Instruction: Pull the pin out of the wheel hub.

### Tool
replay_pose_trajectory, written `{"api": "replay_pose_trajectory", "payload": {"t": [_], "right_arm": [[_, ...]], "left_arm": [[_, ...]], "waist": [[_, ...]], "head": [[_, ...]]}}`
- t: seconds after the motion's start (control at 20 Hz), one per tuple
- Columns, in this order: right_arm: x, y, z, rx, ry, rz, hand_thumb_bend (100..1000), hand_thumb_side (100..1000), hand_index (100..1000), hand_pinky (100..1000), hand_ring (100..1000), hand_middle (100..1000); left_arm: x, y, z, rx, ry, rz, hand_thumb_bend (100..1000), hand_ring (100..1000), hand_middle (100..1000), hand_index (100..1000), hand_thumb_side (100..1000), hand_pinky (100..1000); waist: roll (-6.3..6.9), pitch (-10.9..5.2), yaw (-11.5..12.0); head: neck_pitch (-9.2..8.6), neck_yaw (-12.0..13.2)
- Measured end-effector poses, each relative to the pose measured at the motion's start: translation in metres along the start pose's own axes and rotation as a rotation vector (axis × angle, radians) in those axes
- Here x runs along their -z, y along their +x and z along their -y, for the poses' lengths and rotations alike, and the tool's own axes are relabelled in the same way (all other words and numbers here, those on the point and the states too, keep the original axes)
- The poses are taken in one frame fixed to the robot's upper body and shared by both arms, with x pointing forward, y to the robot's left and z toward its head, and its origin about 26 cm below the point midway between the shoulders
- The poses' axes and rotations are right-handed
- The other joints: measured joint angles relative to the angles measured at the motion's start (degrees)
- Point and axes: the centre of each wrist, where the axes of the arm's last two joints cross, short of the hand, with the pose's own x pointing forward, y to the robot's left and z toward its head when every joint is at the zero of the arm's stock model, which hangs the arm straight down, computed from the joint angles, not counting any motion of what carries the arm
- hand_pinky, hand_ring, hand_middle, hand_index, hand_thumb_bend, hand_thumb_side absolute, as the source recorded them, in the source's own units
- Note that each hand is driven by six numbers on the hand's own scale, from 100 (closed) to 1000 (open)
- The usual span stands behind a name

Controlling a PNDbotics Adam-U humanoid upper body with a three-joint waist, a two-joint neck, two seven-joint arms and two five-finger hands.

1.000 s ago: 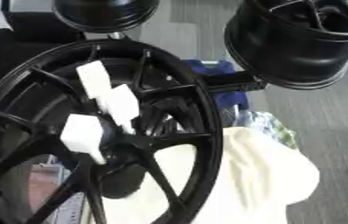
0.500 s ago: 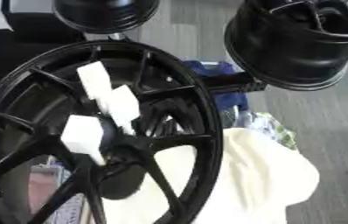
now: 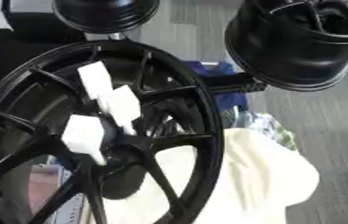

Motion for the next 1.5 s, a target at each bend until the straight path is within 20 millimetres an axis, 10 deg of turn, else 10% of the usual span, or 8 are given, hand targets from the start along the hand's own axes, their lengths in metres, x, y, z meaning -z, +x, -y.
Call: {"api": "replay_pose_trajectory", "payload": {"t": [0.6, 1.5], "right_arm": [[0.000, 0.000, 0.000, -0.002, -0.002, 0.004, 366, 232, 786, 442, 619, 659], [-0.001, 0.002, -0.003, 0.000, 0.014, 0.011, 358, 234, 785, 441, 619, 659]], "left_arm": [[0.004, 0.015, -0.004, -0.064, 0.069, 0.088, 111, 776, 690, 831, 347, 833], [-0.002, 0.161, -0.042, -0.011, 0.003, 0.757, 128, 778, 698, 832, 297, 837]], "waist": [[0.08, -0.17, 0.03], [0.53, -0.57, -0.35]], "head": [[-0.04, 0.00], [-0.04, 0.35]]}}
